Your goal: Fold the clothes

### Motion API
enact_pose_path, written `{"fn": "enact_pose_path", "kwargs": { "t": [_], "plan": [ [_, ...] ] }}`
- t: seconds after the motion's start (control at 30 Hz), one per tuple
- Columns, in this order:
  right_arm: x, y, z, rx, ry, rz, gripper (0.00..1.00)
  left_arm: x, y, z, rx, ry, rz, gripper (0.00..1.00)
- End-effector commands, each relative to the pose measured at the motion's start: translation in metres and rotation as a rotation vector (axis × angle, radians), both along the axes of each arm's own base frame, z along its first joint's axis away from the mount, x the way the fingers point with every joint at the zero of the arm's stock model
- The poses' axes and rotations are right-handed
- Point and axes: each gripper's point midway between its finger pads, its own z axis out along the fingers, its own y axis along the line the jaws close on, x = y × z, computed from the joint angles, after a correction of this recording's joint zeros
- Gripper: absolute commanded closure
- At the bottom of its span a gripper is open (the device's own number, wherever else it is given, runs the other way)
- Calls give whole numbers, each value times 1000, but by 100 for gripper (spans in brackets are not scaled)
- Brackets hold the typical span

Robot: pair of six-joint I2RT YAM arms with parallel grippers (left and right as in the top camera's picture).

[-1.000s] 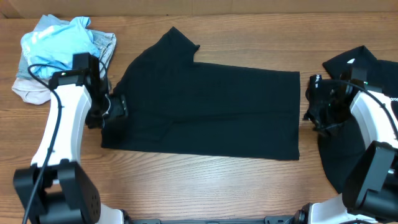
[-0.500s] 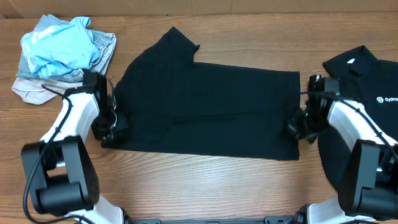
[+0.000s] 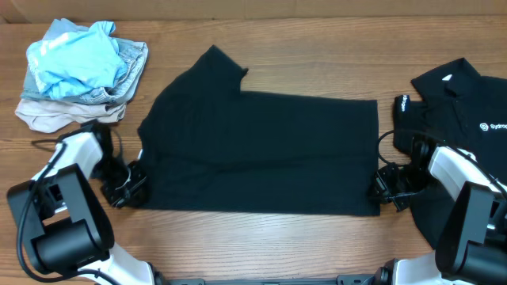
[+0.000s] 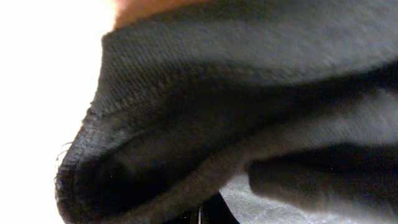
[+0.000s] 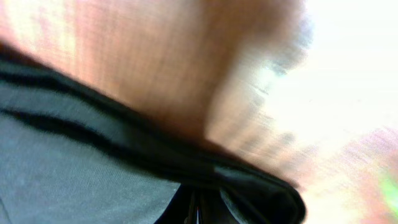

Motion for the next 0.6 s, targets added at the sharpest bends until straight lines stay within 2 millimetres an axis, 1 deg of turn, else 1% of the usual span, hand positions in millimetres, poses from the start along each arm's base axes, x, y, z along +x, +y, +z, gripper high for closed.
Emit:
{"fn": "enact_pose_path", "kwargs": {
  "t": [0.0, 0.07, 0.13, 0.2, 0.27, 0.33, 0.37, 0.4, 0.47, 0.53, 0.57],
  "plan": [
    [8, -19, 3, -86, -35, 53, 96, -29, 19, -11, 49, 106, 19, 96],
    [22, -24, 11, -100, -94, 90, 94, -26, 15, -6, 12, 74, 5, 96],
    [38, -28, 22, -115, -145, 105, 92, -17, 10, 3, -24, 14, -21, 96],
    [58, -33, 37, -127, -211, 129, 90, -2, 8, 21, -35, -63, -47, 95],
    [79, -33, 54, -115, -301, 177, 87, 15, 11, 45, -10, -132, -70, 83],
    [101, -29, 74, -90, -410, 250, 82, 37, 9, 75, -2, -238, -116, 70],
    [112, -26, 85, -74, -474, 297, 78, 52, 6, 91, -3, -306, -142, 62],
    [124, -21, 97, -54, -554, 363, 72, 69, -1, 110, -15, -393, -191, 54],
    [143, -16, 115, -43, -664, 426, 60, 103, -20, 142, -39, -570, -320, 40],
    [161, -12, 126, -58, -751, 452, 54, 140, -43, 172, -35, -751, -479, 27],
    [169, -10, 130, -68, -789, 464, 54, 156, -51, 181, -10, -814, -539, 23]
  ]
}}
